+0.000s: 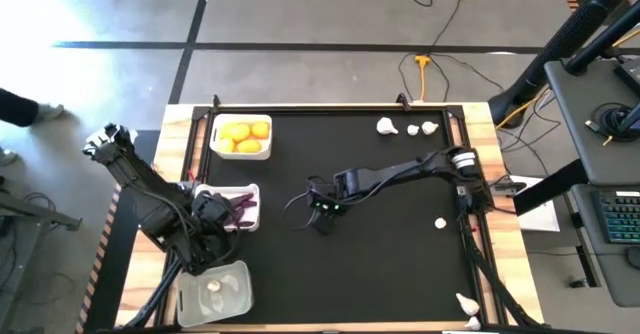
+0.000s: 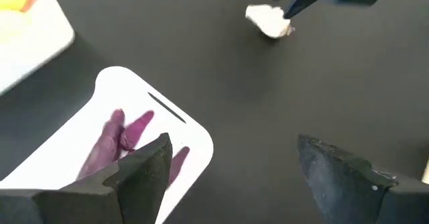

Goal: Sort produce into baskets
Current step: Move the garlic to the center of the table

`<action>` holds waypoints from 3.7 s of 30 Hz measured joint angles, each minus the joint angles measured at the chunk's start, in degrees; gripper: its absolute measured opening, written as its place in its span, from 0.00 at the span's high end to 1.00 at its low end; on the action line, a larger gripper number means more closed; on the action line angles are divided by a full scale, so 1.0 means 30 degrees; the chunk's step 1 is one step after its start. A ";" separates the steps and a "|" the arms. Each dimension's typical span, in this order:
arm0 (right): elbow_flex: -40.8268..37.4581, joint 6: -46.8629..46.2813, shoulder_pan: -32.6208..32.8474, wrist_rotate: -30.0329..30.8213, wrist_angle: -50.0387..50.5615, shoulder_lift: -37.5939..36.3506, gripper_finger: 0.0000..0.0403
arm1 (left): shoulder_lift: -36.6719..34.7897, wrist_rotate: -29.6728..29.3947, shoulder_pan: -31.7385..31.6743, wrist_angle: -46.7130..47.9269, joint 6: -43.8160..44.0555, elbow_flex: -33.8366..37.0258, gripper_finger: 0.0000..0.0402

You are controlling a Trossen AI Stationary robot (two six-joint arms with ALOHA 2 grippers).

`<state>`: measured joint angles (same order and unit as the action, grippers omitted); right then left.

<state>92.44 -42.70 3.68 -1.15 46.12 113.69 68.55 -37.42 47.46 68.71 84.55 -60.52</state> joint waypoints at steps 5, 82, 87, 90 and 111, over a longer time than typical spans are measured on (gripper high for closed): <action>0.0029 -0.0027 -0.1287 0.2233 0.2318 -0.2217 0.39 | -0.0095 -0.1005 -0.0667 -0.0095 -0.0007 0.0376 0.25; -0.0736 0.4452 -0.3680 -0.0616 -0.2206 -0.0365 0.45 | -0.1758 -0.2342 -0.5872 -0.0507 0.0146 0.0716 0.25; -0.0945 0.4565 -0.3738 0.1278 -0.2375 -0.0287 0.32 | -0.1543 -0.2337 -0.5872 -0.1053 0.0118 0.0716 0.25; -0.0955 0.4357 -0.3952 0.2050 -0.1939 -0.0275 0.25 | -0.1435 -0.2836 -0.6057 -0.1424 -0.0768 0.0723 0.25; -0.8874 0.7096 -1.6861 0.4040 0.1213 -0.5403 0.23 | -0.1339 -0.2885 -0.7439 -0.3211 -0.2077 0.0723 0.25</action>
<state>65.82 -21.41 -46.90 10.97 49.76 97.48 64.54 -46.07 25.15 59.08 78.32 -58.35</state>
